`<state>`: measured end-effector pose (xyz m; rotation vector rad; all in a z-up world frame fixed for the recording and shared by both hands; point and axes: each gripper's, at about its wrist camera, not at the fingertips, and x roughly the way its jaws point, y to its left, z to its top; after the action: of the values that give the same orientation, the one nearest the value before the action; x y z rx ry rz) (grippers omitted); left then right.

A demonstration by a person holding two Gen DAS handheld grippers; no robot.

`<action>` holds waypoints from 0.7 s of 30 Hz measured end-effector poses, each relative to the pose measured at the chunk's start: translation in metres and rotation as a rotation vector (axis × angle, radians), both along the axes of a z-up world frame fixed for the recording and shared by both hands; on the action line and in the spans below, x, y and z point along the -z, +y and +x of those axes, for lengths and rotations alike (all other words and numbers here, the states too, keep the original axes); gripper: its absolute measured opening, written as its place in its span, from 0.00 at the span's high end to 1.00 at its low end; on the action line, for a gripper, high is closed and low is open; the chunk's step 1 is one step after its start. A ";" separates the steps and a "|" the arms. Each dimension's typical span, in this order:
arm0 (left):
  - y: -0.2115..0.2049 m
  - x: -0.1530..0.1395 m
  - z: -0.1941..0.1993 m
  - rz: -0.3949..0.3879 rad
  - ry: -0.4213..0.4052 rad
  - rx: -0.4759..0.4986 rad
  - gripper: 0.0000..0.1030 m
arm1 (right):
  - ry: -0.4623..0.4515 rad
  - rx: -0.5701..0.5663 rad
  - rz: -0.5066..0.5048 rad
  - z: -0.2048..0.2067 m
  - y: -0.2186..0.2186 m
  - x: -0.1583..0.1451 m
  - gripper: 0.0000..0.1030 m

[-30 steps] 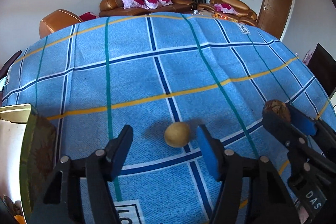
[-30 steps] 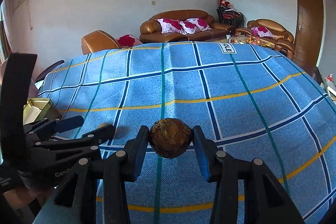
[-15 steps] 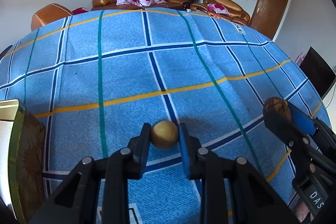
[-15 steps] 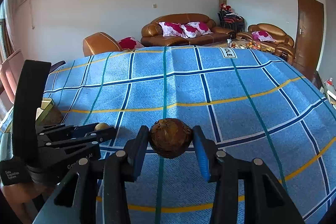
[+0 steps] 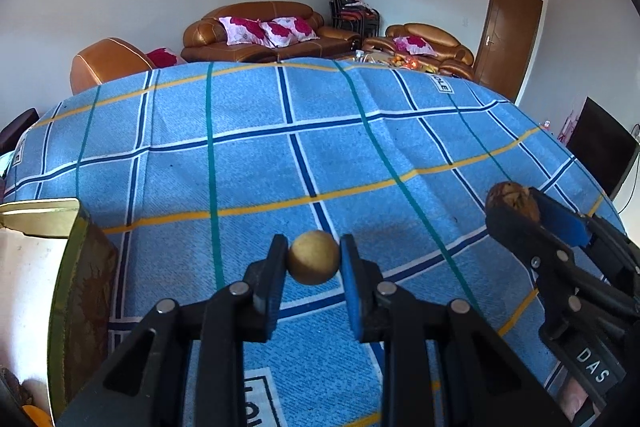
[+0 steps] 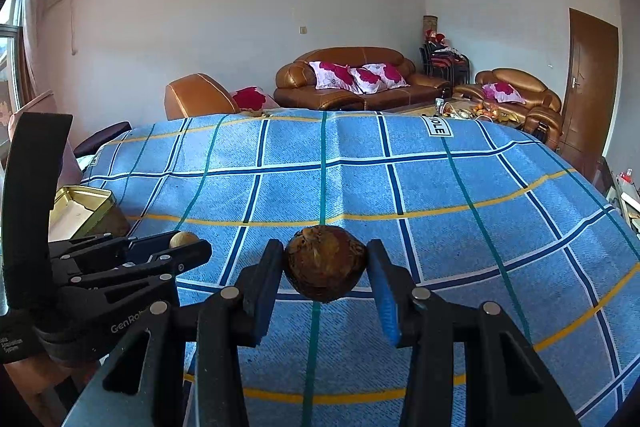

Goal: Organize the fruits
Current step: 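Carry the tan fruit and mangosteen over to the gold tray with both tools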

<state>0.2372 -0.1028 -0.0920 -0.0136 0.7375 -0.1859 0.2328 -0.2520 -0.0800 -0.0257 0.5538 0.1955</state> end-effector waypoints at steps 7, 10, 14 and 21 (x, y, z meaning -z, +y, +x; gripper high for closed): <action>0.001 -0.008 -0.012 0.018 -0.068 -0.009 0.73 | -0.029 -0.005 -0.005 -0.007 0.002 -0.002 0.57; -0.001 -0.011 -0.016 0.022 -0.092 -0.015 0.73 | -0.042 -0.005 -0.005 -0.009 0.002 -0.003 0.57; -0.001 -0.013 -0.021 0.028 -0.120 -0.019 0.73 | -0.059 -0.009 -0.008 -0.013 0.002 -0.005 0.57; 0.000 -0.016 -0.029 0.030 -0.150 -0.027 0.73 | -0.093 -0.013 -0.023 -0.019 0.005 -0.008 0.57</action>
<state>0.2080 -0.1025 -0.0765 0.0184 0.5904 -0.1482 0.2136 -0.2470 -0.0723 -0.0601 0.4635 0.2000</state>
